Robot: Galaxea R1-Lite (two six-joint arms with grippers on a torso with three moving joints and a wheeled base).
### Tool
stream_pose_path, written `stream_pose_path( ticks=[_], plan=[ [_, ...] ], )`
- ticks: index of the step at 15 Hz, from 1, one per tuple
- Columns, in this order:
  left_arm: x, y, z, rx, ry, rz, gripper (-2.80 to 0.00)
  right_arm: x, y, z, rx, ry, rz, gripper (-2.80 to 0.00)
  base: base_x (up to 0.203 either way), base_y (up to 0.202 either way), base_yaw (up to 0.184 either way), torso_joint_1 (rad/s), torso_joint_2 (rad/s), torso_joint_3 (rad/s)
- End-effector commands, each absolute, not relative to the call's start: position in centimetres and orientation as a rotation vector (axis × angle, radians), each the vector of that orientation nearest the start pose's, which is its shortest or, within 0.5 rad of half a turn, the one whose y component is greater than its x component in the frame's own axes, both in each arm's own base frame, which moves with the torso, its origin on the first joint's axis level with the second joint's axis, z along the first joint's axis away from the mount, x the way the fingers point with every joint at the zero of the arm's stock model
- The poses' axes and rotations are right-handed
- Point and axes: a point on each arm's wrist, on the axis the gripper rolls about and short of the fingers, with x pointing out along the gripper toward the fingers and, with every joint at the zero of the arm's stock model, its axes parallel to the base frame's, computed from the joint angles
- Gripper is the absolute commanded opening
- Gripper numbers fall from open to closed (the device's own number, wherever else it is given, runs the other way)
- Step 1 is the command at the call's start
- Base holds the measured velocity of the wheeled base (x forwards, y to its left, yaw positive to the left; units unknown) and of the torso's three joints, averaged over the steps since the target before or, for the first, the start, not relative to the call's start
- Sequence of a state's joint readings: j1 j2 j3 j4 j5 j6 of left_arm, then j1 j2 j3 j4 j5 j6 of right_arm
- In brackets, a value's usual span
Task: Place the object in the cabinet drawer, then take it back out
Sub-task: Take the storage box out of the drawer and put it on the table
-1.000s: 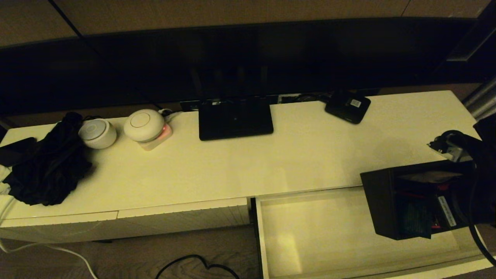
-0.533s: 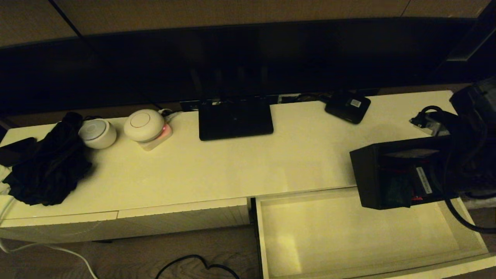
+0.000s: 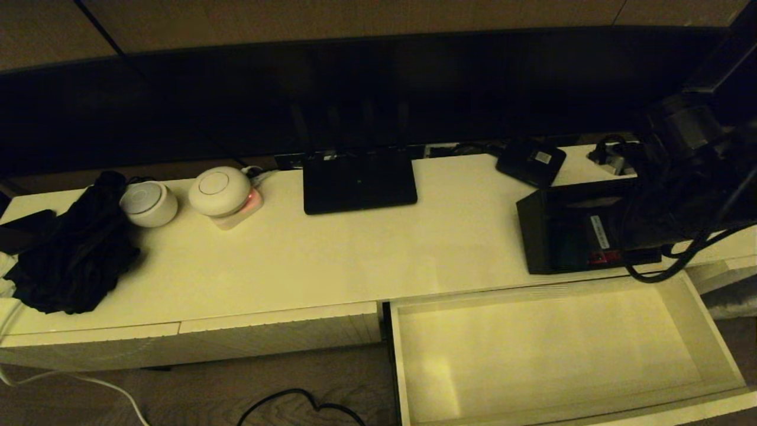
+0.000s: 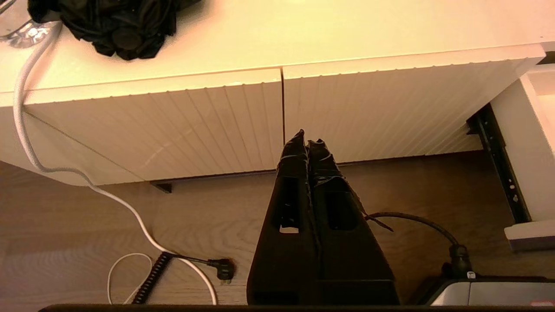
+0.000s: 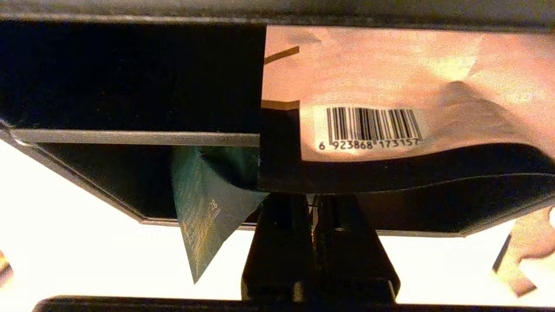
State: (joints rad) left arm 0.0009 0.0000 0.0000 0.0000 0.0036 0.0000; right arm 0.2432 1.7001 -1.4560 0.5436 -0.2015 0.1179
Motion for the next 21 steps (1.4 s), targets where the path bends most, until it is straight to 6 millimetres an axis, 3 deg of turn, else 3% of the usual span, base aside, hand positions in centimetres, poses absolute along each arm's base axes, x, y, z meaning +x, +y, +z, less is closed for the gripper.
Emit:
stream_pose_path(
  ticks=[1, 10, 11, 17, 21],
  plan=[
    [-2.3, 0.0, 7.5, 0.000, 0.003, 0.006, -2.80, 30.6, 7.1, 25.7, -0.056, 0.761, -0.008, -2.80, 0.000, 0.000, 0.000, 0.000, 0.00, 0.000],
    [-2.3, 0.0, 7.5, 0.000, 0.003, 0.006, -2.80, 32.5, 7.5, 25.4, -0.026, 0.757, -0.028, -2.80, 0.000, 0.000, 0.000, 0.000, 0.00, 0.000],
    [-2.3, 0.0, 7.5, 0.000, 0.003, 0.006, -2.80, 32.5, 7.5, 25.3, -0.029, 0.759, -0.034, 0.00, 0.000, 0.000, 0.000, 0.000, 0.00, 0.000],
    [-2.3, 0.0, 7.5, 0.000, 0.003, 0.006, -2.80, 31.7, 7.3, 26.2, -0.030, 0.726, -0.041, 0.00, 0.000, 0.000, 0.000, 0.000, 0.00, 0.000],
    [-2.3, 0.0, 7.5, 0.000, 0.003, 0.005, -2.80, 28.8, 6.8, 27.6, -0.057, 0.684, -0.062, 0.00, 0.000, 0.000, 0.000, 0.000, 0.00, 0.000]
  ],
)
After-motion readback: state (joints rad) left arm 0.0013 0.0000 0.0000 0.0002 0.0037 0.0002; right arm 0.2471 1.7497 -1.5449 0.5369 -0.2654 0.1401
